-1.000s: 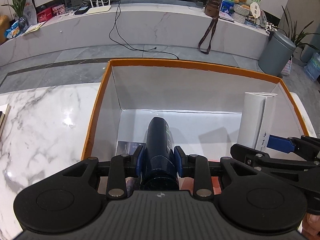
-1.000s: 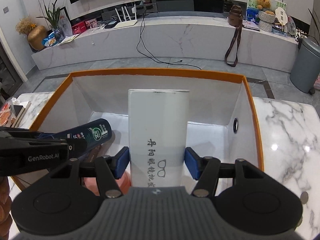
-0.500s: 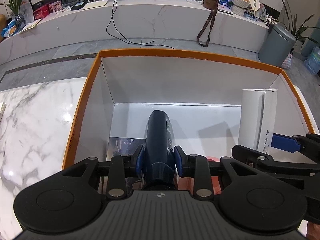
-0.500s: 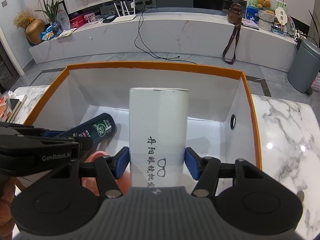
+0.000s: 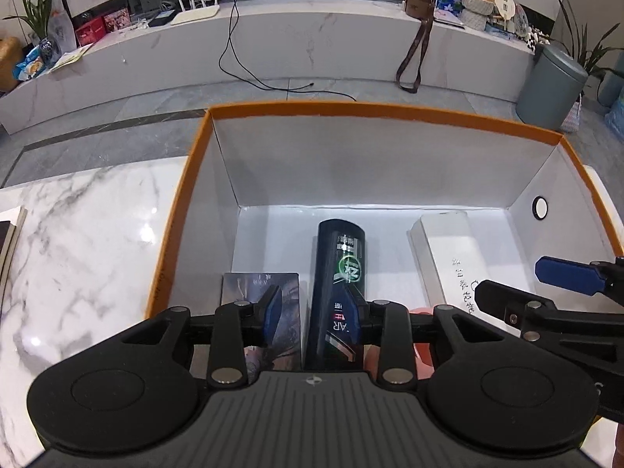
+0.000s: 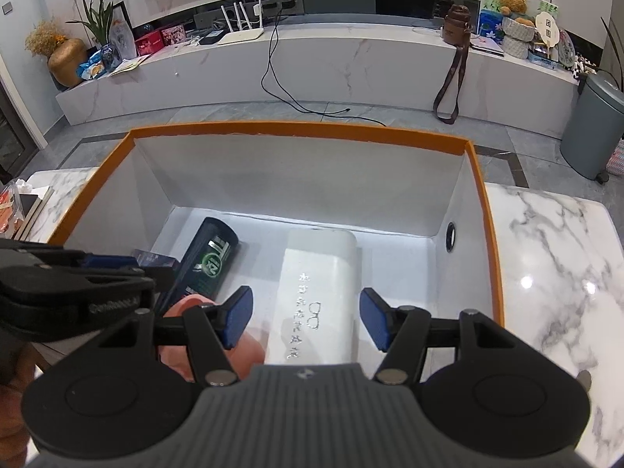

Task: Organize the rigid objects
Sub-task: 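Open both tools, releasing the bottle and cylinder box inside the box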

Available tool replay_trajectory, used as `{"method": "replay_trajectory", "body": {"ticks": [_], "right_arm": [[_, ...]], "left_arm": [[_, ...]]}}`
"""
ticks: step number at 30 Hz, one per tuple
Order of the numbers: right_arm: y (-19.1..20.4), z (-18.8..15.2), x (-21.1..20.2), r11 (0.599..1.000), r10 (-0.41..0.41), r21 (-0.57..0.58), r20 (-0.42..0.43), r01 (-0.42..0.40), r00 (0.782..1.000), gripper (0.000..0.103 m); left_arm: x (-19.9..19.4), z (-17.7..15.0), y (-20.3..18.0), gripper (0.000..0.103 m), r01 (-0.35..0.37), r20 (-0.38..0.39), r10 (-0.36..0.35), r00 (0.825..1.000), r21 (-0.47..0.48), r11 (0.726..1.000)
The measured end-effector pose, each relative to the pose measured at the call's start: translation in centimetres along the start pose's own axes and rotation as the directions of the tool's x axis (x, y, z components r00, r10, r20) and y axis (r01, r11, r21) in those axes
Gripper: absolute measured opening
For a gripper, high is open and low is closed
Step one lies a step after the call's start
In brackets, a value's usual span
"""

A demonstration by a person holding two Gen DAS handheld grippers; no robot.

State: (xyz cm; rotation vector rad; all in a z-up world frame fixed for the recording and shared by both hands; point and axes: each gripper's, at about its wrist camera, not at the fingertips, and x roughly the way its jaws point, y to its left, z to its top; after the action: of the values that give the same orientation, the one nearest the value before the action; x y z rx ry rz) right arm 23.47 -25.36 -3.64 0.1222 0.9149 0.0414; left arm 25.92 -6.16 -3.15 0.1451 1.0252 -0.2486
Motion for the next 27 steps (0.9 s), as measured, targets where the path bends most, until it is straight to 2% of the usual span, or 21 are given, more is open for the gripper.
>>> {"method": "replay_trajectory", "body": {"ticks": [14, 20, 27], "right_arm": [[0.2, -0.3, -2.7, 1.000, 0.005, -0.027, 0.050, -0.003, 0.999, 0.061], [-0.2, -0.5, -5.0, 0.999, -0.003, -0.038, 0.087, 0.006, 0.996, 0.061], [-1.0, -1.0, -8.7, 0.999, -0.010, -0.045, 0.139, 0.016, 0.990, 0.061]], "left_arm": [[-3.1, -0.2, 1.2, 0.044, -0.001, 0.060, 0.002, 0.998, -0.023, 1.000], [-5.7, -0.7, 1.7, 0.048, 0.016, 0.114, -0.012, 0.993, -0.038, 0.999], [-8.9, -1.9, 1.4, 0.049, 0.025, 0.170, -0.023, 0.985, -0.010, 1.000]]}}
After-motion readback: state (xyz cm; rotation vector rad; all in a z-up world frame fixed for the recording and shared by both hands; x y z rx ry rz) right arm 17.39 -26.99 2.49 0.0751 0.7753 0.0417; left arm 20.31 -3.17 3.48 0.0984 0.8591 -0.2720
